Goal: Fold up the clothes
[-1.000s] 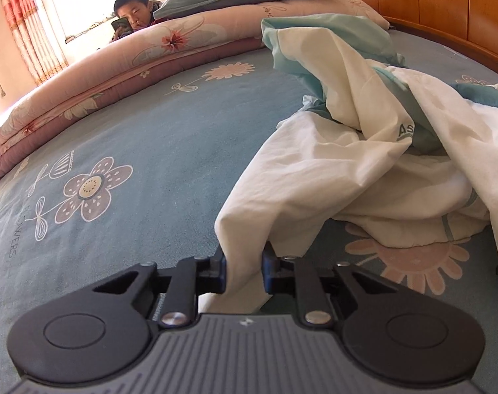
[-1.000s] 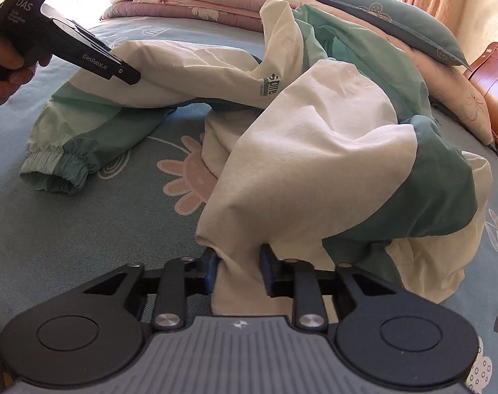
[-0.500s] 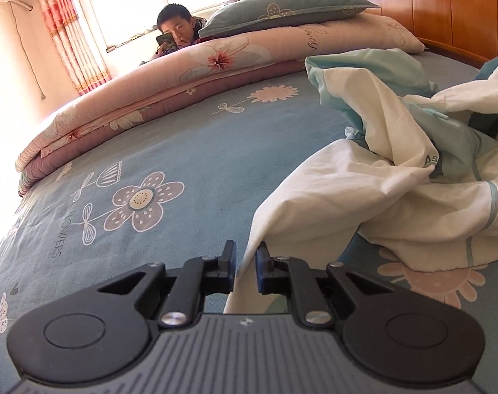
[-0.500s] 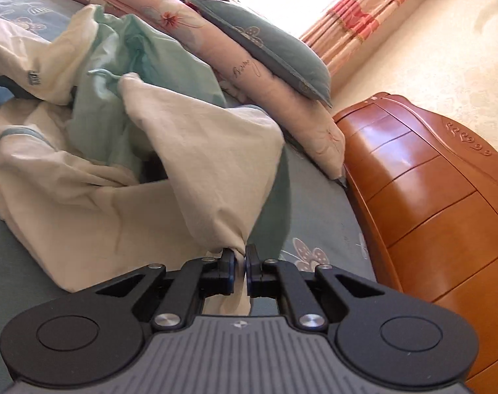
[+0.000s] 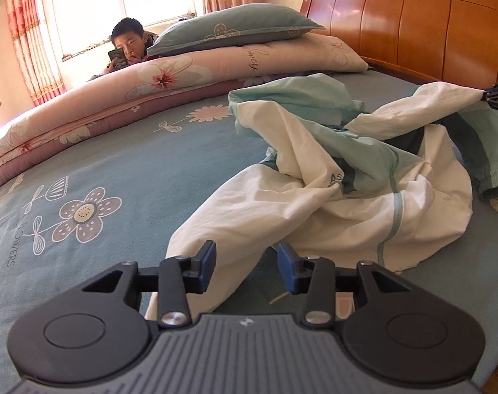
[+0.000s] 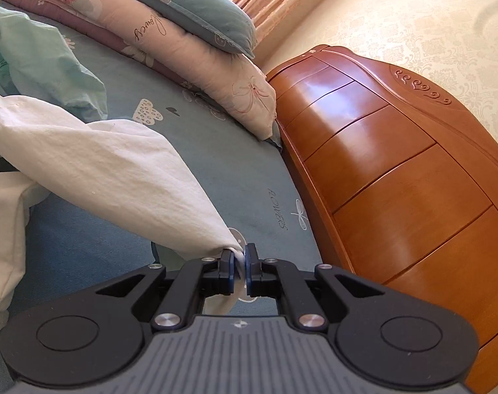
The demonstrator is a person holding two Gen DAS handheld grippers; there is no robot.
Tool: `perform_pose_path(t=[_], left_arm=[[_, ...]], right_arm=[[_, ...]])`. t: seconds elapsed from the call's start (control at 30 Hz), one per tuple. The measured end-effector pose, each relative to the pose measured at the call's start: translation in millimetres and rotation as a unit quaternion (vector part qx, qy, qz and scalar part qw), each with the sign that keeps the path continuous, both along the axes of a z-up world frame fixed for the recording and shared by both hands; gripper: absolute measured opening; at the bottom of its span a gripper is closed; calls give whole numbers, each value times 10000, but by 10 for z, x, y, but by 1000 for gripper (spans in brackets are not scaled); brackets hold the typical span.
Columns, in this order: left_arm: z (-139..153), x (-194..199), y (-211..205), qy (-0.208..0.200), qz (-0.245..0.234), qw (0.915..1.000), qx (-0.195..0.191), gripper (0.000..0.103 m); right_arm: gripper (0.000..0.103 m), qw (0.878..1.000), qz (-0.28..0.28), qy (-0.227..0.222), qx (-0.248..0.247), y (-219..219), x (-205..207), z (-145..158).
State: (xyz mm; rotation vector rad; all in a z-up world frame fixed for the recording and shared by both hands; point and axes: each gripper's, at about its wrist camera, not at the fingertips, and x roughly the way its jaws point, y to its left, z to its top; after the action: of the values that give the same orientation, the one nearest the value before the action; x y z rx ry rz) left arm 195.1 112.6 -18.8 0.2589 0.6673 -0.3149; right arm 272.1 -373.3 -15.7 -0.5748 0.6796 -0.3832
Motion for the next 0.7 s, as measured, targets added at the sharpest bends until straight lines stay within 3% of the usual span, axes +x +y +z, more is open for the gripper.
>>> perform_pose_path(t=[0.23,0.43,0.53,0.6,0.7], left_arm=[[-226,-22,-377,224,-570,9980,178,43],[-349,32,-435,372,-571,9976,148,43],[-385,66,-452,445,-541,9975,130,43],[-418,84,-466,507,-557,9971,131,43],[-479,112,-488,579,-548,9967,177,43]], right_arm=[[7,9980,-543,54,-322,-389,290,-105],[7,9943,-1005,191,-310,-723,380,-253],[12,9934,-1113,284,-55,-821,394,-307],[24,9928,-1156,232,196,-840,348,-308],[30,9931,-873,226,746,-844,261,-285]])
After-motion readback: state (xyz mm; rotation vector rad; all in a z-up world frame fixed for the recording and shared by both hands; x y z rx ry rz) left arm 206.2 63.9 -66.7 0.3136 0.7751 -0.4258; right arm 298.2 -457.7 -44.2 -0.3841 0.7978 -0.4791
